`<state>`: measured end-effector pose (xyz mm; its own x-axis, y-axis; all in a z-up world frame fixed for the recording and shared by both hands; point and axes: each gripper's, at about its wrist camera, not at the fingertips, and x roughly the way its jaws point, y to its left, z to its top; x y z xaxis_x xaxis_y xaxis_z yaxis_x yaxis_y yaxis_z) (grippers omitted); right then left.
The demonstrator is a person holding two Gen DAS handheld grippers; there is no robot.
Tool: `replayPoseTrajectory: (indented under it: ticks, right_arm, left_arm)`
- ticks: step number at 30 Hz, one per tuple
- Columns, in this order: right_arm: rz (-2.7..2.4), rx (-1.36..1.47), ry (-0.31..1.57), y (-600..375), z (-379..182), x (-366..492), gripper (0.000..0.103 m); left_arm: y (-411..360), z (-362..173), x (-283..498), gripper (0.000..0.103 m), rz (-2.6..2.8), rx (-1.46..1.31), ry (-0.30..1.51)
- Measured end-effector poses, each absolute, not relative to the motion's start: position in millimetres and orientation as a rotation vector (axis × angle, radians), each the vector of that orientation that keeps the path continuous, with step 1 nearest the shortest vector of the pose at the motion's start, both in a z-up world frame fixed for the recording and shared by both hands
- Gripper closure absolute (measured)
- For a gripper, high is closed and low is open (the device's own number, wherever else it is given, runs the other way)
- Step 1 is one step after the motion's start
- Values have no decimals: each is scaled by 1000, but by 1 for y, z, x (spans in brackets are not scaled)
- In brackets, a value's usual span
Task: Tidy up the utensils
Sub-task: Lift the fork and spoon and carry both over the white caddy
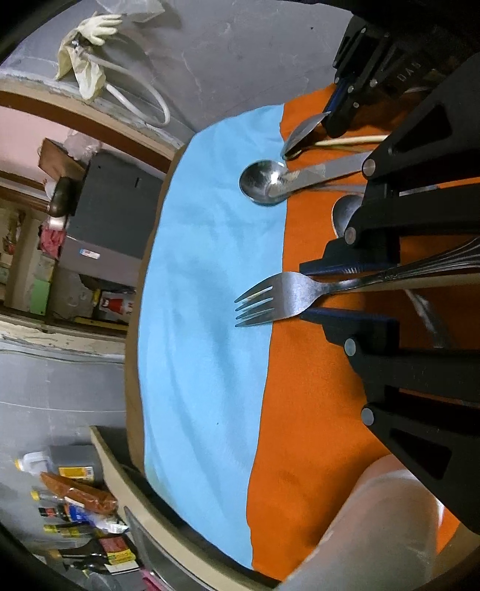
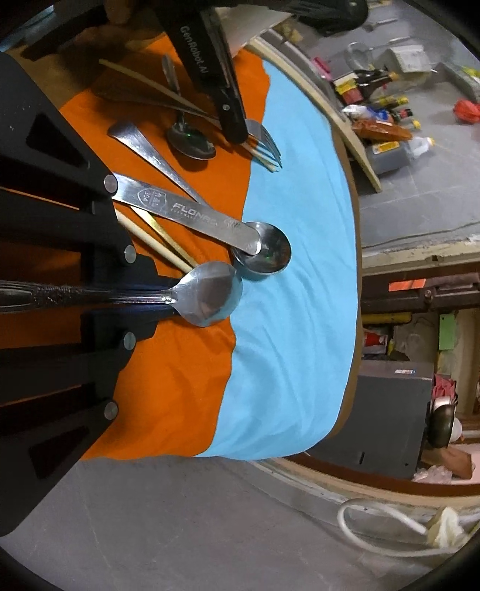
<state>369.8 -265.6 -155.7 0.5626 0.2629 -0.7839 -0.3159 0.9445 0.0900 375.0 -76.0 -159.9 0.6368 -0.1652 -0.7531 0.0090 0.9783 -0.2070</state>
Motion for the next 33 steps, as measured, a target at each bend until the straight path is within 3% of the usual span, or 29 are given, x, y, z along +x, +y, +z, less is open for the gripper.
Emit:
replayPoseTrajectory:
  ticks: [7,12,21,33]
  right_arm:
    - [347,3,807,-284,-142,345,98]
    - [353,32,705,-290,-130,331,98]
    - [376,68,609,-290,-116,318,99]
    - [423,93,505,-274,-85,295,99]
  left_arm:
    - [-89,-143,349,90,-151,-148,770]
    - [-97,-132,336,98,-181,-145,701]
    - [-97,-122,324,103,-232,-152,649]
    - [-90,-91,303,103,-272,-163,542]
